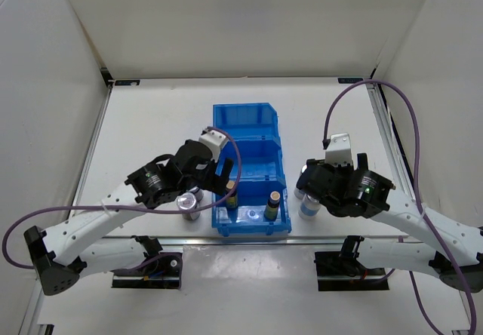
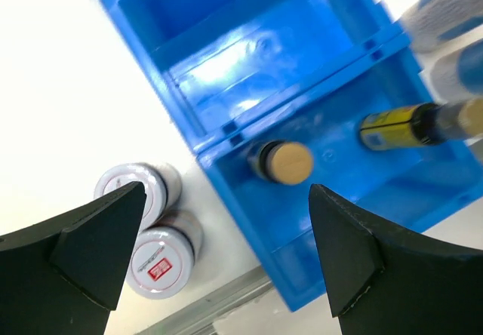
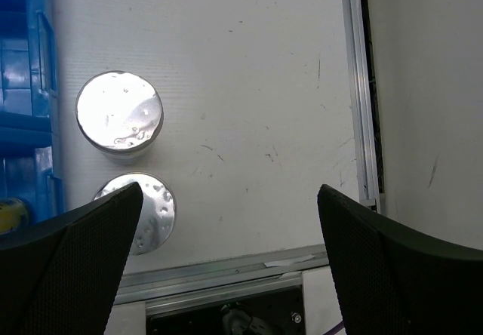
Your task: Organize the condiment bottles
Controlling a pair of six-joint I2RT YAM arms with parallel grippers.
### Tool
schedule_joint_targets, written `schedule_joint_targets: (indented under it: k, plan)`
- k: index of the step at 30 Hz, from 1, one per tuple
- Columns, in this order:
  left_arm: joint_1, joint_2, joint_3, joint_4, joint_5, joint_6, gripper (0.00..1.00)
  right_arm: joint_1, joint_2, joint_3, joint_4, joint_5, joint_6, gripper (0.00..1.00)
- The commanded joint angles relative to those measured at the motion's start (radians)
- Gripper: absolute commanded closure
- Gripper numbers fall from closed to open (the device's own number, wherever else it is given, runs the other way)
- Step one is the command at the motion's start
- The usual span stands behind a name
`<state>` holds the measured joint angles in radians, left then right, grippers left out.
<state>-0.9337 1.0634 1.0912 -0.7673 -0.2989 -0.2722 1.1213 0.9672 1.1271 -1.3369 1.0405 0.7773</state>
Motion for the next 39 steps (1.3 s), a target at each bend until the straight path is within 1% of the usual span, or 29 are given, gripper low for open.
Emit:
schedule_joint_targets:
  k: [1, 6, 9, 11, 16, 20, 24, 30, 34, 39]
  plan:
    - [-0.005, -0.049, -0.066, 0.0, -0.037, 0.004, 0.0, 0.005, -0.015, -0.013, -0.005, 0.015, 0.004, 0.0]
    - [-0.005, -0.112, -0.168, 0.042, -0.025, -0.018, 0.0, 0.005, 0.004, -0.013, 0.005, 0.015, -0.006, 0.0]
    - [-0.005, -0.123, -0.168, 0.042, -0.016, 0.004, 0.0, 0.005, 0.015, -0.013, 0.005, 0.015, -0.015, 0.0]
    - [-0.005, -0.123, -0.168, 0.063, -0.042, 0.004, 0.0, 0.005, 0.025, -0.013, 0.005, 0.015, -0.015, 0.0]
    - [-0.005, -0.071, -0.157, 0.063, -0.033, 0.013, 0.0, 0.005, 0.034, -0.013, 0.005, 0.015, -0.015, 0.0]
    - [-0.005, -0.062, -0.148, 0.063, -0.032, 0.024, 0.0, 0.005, 0.034, -0.013, 0.005, 0.015, -0.015, 0.0]
    - [0.078, -0.086, -0.148, 0.088, 0.003, 0.034, 0.0, 0.005, 0.034, -0.013, 0.005, 0.015, -0.015, 0.0]
    - [0.185, -0.158, -0.178, 0.149, 0.109, 0.044, 0.0, 0.005, 0.034, -0.013, 0.005, 0.015, -0.015, 0.0]
    - [0.223, -0.158, -0.178, 0.171, 0.176, 0.053, 0.0, 0.005, 0.034, -0.013, 0.005, 0.015, -0.015, 0.0]
    - [0.292, -0.097, -0.169, 0.203, 0.239, 0.085, 0.0, 0.005, 0.034, -0.013, 0.015, 0.015, -0.024, 0.0]
